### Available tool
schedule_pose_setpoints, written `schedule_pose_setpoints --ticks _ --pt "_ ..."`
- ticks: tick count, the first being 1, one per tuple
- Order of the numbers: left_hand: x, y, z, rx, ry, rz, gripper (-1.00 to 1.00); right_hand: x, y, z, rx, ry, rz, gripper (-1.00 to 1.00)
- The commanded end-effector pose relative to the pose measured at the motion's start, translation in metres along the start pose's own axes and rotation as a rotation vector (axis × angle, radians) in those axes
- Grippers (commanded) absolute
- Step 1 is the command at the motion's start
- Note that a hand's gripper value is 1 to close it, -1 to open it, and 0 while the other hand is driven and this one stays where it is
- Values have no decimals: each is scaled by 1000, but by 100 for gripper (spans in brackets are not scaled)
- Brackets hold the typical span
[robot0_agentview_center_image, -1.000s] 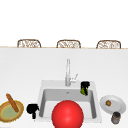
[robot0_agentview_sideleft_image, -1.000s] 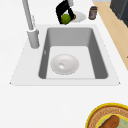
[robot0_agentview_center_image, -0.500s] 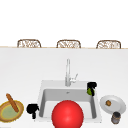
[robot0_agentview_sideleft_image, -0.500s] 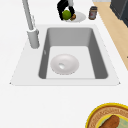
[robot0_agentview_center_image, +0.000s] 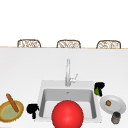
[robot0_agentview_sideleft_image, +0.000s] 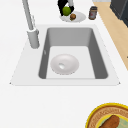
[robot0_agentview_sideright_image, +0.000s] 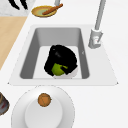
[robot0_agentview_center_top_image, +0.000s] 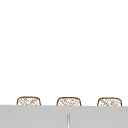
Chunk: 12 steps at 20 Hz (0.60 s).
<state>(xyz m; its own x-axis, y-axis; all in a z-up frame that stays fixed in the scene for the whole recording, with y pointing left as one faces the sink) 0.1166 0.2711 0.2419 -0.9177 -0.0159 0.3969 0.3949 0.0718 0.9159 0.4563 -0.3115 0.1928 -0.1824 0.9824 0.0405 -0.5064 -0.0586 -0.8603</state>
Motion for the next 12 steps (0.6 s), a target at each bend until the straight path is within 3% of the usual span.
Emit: schedule_pose_setpoints --ticks 1,12 --pt "0 0 0 0 0 0 0 -24 4 8 3 -22 -41 100" --pt "0 0 0 0 0 0 0 -92 32 35 28 16 -45 100"
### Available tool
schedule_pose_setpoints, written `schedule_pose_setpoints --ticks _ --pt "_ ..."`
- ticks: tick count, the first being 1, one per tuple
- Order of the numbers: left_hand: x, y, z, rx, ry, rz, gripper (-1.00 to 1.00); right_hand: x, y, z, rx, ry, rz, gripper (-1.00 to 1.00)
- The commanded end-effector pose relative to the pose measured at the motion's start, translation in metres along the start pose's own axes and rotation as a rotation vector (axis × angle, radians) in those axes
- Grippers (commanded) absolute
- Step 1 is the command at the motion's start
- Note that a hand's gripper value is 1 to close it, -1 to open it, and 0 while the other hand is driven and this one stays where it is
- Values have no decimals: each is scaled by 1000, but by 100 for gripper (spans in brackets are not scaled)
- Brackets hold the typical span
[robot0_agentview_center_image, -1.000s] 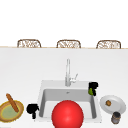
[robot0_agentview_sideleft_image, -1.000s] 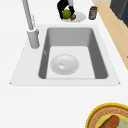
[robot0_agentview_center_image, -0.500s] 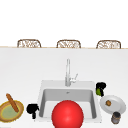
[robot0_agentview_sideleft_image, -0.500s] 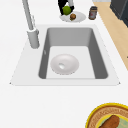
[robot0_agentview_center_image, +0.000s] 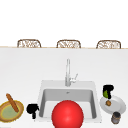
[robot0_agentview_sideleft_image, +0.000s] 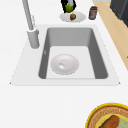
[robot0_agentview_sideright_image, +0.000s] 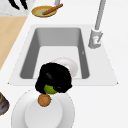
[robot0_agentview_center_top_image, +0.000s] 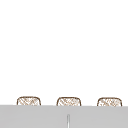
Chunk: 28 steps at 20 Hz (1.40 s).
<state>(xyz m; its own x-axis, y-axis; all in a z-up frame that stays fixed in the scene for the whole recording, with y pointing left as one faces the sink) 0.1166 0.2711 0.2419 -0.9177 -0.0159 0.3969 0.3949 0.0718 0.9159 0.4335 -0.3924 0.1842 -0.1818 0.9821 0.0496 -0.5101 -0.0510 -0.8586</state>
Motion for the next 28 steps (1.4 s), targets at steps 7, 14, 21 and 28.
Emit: schedule_pose_setpoints --ticks 7,14,21,28 --pt "0 0 0 0 0 0 0 -66 35 8 -6 -15 -45 100" --pt "0 0 0 0 0 0 0 -106 69 -12 63 -19 -40 100" --pt "0 0 0 0 0 0 0 -121 85 -38 56 -19 -68 100" --pt "0 0 0 0 0 0 0 -119 72 -5 30 -98 -126 100"
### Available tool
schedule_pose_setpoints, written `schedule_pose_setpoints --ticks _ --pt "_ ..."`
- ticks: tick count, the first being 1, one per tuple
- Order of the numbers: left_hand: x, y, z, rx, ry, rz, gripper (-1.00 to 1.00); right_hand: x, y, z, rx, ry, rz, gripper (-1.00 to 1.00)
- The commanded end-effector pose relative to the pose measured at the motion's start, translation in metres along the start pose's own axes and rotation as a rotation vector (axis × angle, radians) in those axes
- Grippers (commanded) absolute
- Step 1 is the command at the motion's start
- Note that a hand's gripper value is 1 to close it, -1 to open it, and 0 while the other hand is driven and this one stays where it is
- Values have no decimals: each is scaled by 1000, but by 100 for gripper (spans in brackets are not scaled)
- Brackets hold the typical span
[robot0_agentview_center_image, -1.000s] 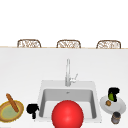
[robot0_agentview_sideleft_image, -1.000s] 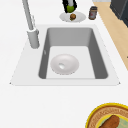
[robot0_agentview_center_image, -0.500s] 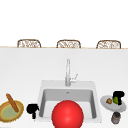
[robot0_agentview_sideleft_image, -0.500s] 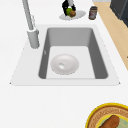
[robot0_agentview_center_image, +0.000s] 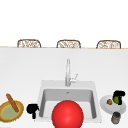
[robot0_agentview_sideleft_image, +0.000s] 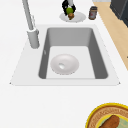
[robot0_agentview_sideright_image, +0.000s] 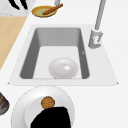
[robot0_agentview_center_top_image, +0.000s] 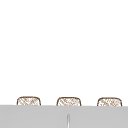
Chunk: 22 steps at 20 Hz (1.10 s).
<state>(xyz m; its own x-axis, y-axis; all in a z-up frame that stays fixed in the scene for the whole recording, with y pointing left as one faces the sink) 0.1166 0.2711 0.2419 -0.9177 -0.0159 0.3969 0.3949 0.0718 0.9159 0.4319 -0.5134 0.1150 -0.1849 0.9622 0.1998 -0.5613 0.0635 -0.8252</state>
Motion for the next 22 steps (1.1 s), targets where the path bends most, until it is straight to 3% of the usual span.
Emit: schedule_pose_setpoints --ticks 1,4,6,11,22 --pt "0 0 0 0 0 0 0 1 4 5 -1 -5 -7 -100" --pt "0 0 0 0 0 0 0 3 -2 15 48 -15 -22 -100" --pt "0 0 0 0 0 0 0 9 -19 23 87 37 38 -100" --pt "0 0 0 0 0 0 0 20 -44 36 110 122 67 -100" --pt "0 0 0 0 0 0 0 61 -52 59 92 230 60 -100"
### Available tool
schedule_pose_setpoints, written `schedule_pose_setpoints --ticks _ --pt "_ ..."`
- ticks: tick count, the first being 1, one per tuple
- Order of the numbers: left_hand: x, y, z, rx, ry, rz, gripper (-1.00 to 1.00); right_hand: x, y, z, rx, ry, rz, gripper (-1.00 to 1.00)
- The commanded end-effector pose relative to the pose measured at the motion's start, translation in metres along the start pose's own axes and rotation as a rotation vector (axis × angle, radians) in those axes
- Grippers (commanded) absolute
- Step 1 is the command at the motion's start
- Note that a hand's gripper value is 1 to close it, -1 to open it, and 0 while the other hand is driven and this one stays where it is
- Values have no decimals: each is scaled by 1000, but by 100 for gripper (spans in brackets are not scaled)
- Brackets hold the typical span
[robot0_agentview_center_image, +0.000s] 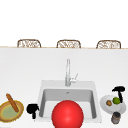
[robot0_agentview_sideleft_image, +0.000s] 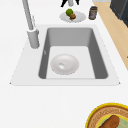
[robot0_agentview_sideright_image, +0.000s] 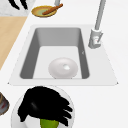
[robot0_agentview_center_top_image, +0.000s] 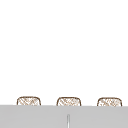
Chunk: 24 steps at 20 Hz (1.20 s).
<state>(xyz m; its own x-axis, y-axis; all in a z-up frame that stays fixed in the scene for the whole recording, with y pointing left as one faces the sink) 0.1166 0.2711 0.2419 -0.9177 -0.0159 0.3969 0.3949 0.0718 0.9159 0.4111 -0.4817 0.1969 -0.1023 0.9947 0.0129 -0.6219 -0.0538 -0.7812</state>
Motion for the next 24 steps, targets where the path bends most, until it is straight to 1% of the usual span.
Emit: schedule_pose_setpoints --ticks 1,7,14,15,17,19,20,22,24 --pt "0 0 0 0 0 0 0 13 2 13 1 52 -42 -100" --pt "0 0 0 0 0 0 0 44 4 44 5 64 -12 -100" --pt "0 0 0 0 0 0 0 84 15 72 17 74 5 -100" --pt "0 0 0 0 0 0 0 86 18 73 16 71 9 -100" --pt "0 0 0 0 0 0 0 87 18 62 6 63 19 -100" --pt "0 0 0 0 0 0 0 85 29 54 9 68 29 -100" --pt "0 0 0 0 0 0 0 88 31 52 11 64 29 -100" --pt "0 0 0 0 0 0 0 89 35 43 10 50 9 -100" --pt "0 0 0 0 0 0 0 84 41 30 11 57 5 -100"
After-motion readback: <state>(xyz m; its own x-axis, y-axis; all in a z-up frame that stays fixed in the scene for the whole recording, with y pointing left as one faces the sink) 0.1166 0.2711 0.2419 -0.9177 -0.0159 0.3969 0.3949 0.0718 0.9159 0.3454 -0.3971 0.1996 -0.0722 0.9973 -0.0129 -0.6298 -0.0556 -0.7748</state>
